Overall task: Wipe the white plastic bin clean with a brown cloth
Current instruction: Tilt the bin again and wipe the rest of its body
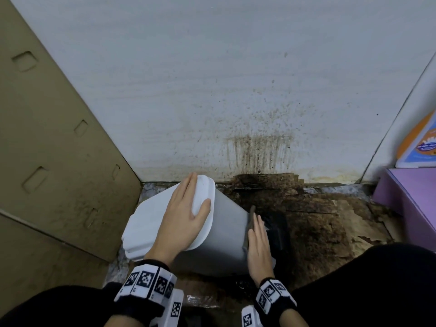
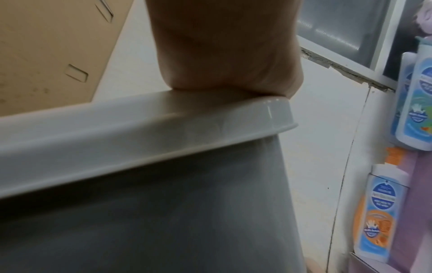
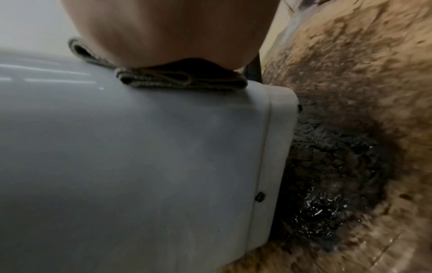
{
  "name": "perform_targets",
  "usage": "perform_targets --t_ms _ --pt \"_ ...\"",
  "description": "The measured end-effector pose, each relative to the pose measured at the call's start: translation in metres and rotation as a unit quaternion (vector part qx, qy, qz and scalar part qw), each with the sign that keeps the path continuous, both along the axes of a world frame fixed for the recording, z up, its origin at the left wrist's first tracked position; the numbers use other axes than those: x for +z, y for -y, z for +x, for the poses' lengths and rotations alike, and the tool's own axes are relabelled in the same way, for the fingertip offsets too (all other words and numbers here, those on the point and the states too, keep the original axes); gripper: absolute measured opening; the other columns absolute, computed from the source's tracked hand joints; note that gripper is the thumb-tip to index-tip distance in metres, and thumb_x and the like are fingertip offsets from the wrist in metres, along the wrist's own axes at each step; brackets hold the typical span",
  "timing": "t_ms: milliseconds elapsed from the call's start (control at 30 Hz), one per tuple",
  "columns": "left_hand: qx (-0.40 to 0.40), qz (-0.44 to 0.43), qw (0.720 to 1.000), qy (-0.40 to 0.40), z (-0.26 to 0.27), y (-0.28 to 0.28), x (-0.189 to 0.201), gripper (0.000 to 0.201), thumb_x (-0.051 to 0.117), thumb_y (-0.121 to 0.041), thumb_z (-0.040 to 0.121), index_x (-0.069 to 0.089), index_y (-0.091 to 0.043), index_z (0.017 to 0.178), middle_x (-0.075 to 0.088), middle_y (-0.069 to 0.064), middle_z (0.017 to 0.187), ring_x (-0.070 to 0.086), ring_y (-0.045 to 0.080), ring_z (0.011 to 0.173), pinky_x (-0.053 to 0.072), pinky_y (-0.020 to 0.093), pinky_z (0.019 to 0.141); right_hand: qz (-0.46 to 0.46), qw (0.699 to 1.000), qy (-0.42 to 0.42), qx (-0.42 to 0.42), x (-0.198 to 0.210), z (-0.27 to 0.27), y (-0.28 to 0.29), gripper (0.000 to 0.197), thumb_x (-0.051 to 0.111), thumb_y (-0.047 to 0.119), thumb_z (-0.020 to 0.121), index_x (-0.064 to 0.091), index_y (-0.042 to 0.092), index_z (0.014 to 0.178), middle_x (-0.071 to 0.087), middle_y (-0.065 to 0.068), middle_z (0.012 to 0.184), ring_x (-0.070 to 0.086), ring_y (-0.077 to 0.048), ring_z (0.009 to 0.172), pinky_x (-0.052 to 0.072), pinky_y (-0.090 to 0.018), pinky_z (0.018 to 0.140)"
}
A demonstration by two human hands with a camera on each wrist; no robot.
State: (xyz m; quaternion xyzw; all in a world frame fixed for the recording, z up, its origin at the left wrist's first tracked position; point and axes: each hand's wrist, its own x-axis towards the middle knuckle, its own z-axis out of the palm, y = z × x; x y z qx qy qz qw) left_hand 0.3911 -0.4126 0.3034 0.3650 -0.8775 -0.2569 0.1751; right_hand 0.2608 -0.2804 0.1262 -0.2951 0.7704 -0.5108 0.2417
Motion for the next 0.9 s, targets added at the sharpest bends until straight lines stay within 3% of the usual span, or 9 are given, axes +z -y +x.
perform_targets --t_ms 167,233,367,500,633,767,833,900 --pt "-0.001 -0.011 1.0 0.003 0.0 -0.003 -0.003 0.068 0.043 -0.044 0.106 0.012 -0.025 0.164 0.012 -0.012 0.171 0.009 0.005 0.156 0.007 0.022 0.123 0.003 0.999 0.028 -0.025 0.016 0.008 0.011 0.056 0.012 0.043 0.098 0.013 0.037 0.154 0.008 0.007 0.17 0.002 -0.004 0.155 0.003 -0.033 0.128" --pt "-0.005 -0.013 1.0 0.0 0.0 -0.003 -0.005 0.071 0.039 -0.049 0.103 0.014 -0.024 0.164 0.013 -0.011 0.171 0.01 0.005 0.156 0.007 0.023 0.125 -0.025 0.999 0.04 -0.027 0.033 0.016 0.018 0.054 0.012 0.044 0.097 0.014 0.041 0.151 0.009 0.01 0.169 0.002 -0.002 0.155 0.003 -0.032 0.128" --pt "-0.01 -0.018 1.0 -0.001 -0.004 -0.004 -0.007 0.076 0.035 -0.052 0.097 0.015 -0.021 0.164 0.015 -0.009 0.17 0.011 0.006 0.156 0.006 0.022 0.124 -0.102 0.994 0.041 0.001 0.08 0.042 0.038 0.047 0.009 0.055 0.099 0.014 0.059 0.146 0.003 0.029 0.164 -0.003 0.008 0.152 0.001 -0.025 0.125" --pt "-0.005 -0.015 1.0 -0.005 -0.003 -0.003 -0.007 0.075 0.036 -0.052 0.097 0.015 -0.022 0.164 0.015 -0.009 0.17 0.011 0.005 0.156 0.005 0.019 0.122 -0.116 0.992 -0.031 0.038 0.1 0.056 0.043 0.048 0.012 0.04 0.108 0.01 0.047 0.155 0.002 0.024 0.167 -0.003 0.006 0.152 0.0 -0.024 0.124" --pt "-0.006 -0.01 1.0 -0.005 0.004 -0.003 -0.006 0.071 0.04 -0.049 0.102 0.014 -0.024 0.163 0.014 -0.012 0.17 0.011 0.004 0.155 0.005 0.019 0.121 -0.135 0.986 -0.077 0.061 0.078 0.039 0.028 0.05 0.018 0.033 0.109 0.018 0.036 0.159 0.013 0.02 0.167 0.008 -0.001 0.155 0.01 -0.028 0.125" --pt "0.007 -0.002 1.0 -0.013 0.01 0.001 -0.004 0.067 0.044 -0.045 0.105 0.016 -0.026 0.163 0.015 -0.014 0.169 0.013 0.003 0.154 0.01 0.024 0.124 -0.08 0.995 -0.052 0.038 0.029 0.016 0.011 0.046 0.016 0.041 0.107 0.013 0.048 0.152 0.01 0.021 0.167 0.005 0.003 0.153 0.008 -0.032 0.128" --pt "0.014 0.006 1.0 -0.015 0.011 0.002 -0.003 0.066 0.047 -0.041 0.105 0.017 -0.028 0.163 0.016 -0.016 0.169 0.014 0.003 0.154 0.01 0.021 0.122 -0.037 0.999 -0.02 0.011 0.006 0.005 -0.001 0.043 0.019 0.035 0.109 0.009 0.054 0.147 0.007 0.021 0.166 0.003 0.002 0.154 0.006 -0.034 0.128" --pt "0.013 0.007 1.0 -0.017 0.011 0.001 -0.002 0.066 0.047 -0.041 0.105 0.017 -0.029 0.163 0.016 -0.016 0.169 0.014 0.002 0.154 0.01 0.02 0.12 0.005 1.0 0.008 -0.004 -0.004 -0.002 -0.008 0.046 0.022 0.024 0.111 0.008 0.05 0.147 0.007 0.018 0.165 0.003 -0.001 0.154 0.005 -0.033 0.128"
